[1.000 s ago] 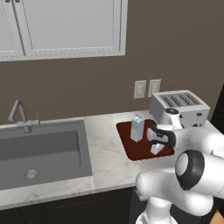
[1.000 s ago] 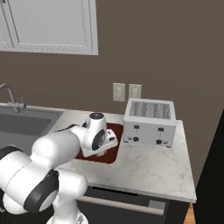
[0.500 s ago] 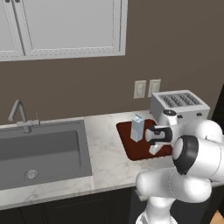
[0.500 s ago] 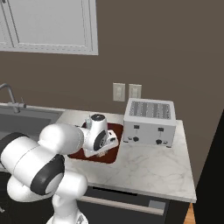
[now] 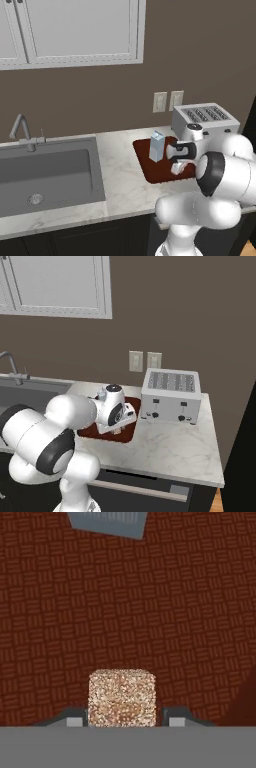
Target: Take out the milk from the fridge and place it on the tray on the counter. Then take the sugar cube near the tray and place it in the tray.
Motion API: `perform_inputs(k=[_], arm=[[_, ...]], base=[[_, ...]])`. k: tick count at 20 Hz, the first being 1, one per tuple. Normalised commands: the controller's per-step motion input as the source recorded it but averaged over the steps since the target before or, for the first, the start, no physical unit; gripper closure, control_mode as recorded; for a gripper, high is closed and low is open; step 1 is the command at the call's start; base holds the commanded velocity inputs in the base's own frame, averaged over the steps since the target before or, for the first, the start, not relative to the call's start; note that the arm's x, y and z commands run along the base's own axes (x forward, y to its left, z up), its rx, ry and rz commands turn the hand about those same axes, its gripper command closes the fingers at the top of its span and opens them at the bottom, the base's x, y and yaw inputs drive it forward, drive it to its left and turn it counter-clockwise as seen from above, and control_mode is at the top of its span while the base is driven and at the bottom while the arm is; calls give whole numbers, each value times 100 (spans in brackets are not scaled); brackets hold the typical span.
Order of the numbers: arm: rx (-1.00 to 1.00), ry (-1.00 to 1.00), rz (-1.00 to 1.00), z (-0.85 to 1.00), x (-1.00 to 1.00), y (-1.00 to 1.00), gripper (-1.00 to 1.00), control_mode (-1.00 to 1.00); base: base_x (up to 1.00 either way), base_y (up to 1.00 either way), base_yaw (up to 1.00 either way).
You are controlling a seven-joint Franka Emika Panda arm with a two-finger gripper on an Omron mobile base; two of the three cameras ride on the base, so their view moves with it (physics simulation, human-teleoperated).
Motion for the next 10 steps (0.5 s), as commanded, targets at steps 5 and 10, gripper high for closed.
perform_inputs(k=[5,10], arm=[[0,-10,-4,54,-11,0,-100,-100],[-2,-19,-8,87,-34,3,-100,-100]], base=[[0,0,0],[0,0,0]])
